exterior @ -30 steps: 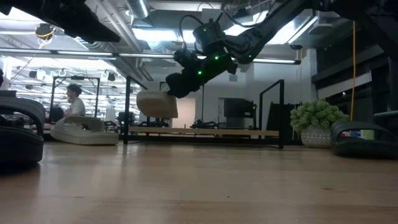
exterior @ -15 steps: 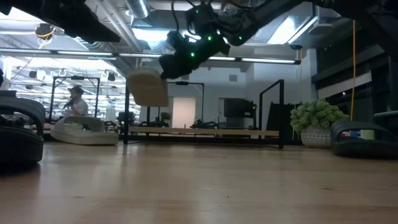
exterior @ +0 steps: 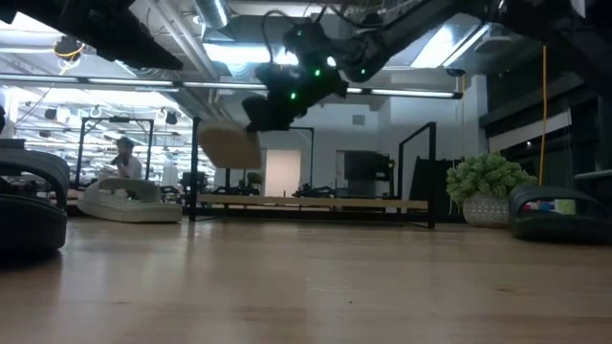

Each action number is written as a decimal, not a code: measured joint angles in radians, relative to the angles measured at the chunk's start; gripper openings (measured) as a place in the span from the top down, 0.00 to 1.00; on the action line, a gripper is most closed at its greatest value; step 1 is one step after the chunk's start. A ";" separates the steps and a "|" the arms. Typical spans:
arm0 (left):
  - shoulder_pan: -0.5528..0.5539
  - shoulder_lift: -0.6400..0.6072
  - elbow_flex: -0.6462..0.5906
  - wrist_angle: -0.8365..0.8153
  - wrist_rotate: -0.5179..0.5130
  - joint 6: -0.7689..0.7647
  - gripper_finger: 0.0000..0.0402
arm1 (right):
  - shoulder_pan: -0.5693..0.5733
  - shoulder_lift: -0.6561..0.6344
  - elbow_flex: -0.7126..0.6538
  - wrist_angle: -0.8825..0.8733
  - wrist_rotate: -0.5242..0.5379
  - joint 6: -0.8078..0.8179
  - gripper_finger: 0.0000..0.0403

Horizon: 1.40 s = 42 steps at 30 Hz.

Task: Pick and place slides into the shelf
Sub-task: Put the right gray slide on the shelf

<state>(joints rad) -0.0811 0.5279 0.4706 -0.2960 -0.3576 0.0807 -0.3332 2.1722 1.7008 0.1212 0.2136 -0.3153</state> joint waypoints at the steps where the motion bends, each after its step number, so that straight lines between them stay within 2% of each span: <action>1: 0.000 0.000 0.000 -0.001 0.000 0.000 1.00 | 0.000 0.012 0.000 0.002 0.001 0.000 1.00; 13: 0.000 0.000 0.000 -0.004 0.000 0.000 1.00 | 0.002 0.047 0.000 0.014 0.107 0.000 1.00; 24: 0.000 0.000 0.000 -0.004 0.000 0.000 1.00 | 0.002 0.047 -0.007 -0.045 0.105 0.023 1.00; 42: 0.000 0.000 0.000 -0.004 0.008 -0.001 1.00 | -0.002 0.072 -0.010 -0.004 0.047 -0.003 1.00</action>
<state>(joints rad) -0.0814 0.5282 0.4706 -0.3000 -0.3500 0.0799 -0.3350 2.2444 1.6913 0.1169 0.2604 -0.3180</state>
